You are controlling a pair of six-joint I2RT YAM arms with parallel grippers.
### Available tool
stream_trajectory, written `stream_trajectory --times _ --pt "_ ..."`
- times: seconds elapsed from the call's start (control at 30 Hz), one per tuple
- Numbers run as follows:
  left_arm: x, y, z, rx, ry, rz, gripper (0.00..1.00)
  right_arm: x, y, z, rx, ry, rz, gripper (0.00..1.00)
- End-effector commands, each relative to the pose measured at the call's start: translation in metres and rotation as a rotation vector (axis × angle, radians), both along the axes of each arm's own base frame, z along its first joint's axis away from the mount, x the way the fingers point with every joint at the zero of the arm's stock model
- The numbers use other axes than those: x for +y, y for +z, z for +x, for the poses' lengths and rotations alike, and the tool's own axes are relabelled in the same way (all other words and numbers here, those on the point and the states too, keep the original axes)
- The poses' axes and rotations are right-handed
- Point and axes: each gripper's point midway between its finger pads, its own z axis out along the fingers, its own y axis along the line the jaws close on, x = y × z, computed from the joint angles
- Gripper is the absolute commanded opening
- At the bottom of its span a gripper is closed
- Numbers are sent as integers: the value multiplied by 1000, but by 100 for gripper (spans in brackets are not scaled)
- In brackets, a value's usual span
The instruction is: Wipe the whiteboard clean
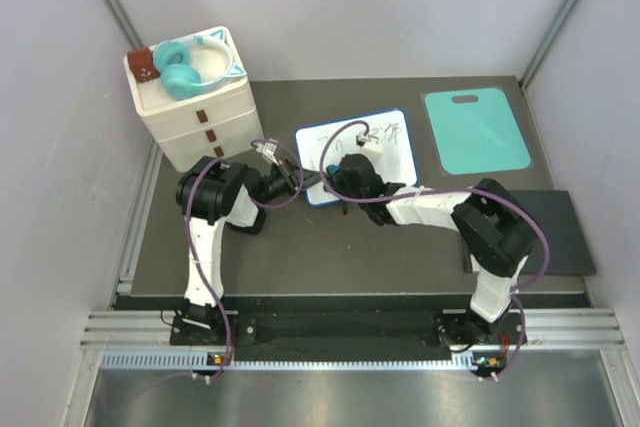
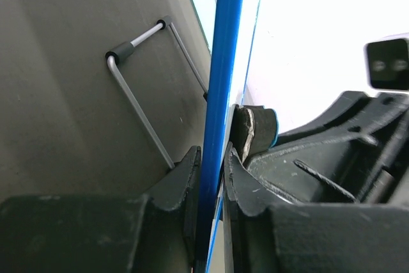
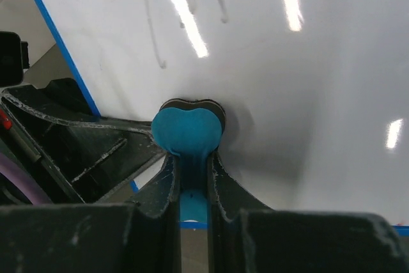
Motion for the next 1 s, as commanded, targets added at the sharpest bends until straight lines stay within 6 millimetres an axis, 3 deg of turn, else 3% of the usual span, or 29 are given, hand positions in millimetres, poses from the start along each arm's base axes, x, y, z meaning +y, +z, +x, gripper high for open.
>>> stream_trajectory --times 0.0,0.07,0.17,0.37,0.5,0.67,0.97 --pt "6 -52 -42 27 -53 66 0 -127 -106 -36 315 -165 -274 0" --pt "6 -51 -41 23 -51 67 0 -151 -101 -36 312 -222 -267 0" --pt "5 -49 -42 11 -52 70 0 -172 -88 -34 285 -284 -253 0" --pt "4 -43 -44 -16 -62 76 0 -201 -62 -28 237 -376 -284 0" --pt "3 -42 -46 -21 -67 78 0 -230 -61 -18 269 -439 -224 0" --pt "2 -42 -47 -22 -73 78 0 -243 -62 -9 288 -443 -180 0" --pt "1 -42 -47 -24 -76 78 0 -217 -37 30 217 -325 -150 0"
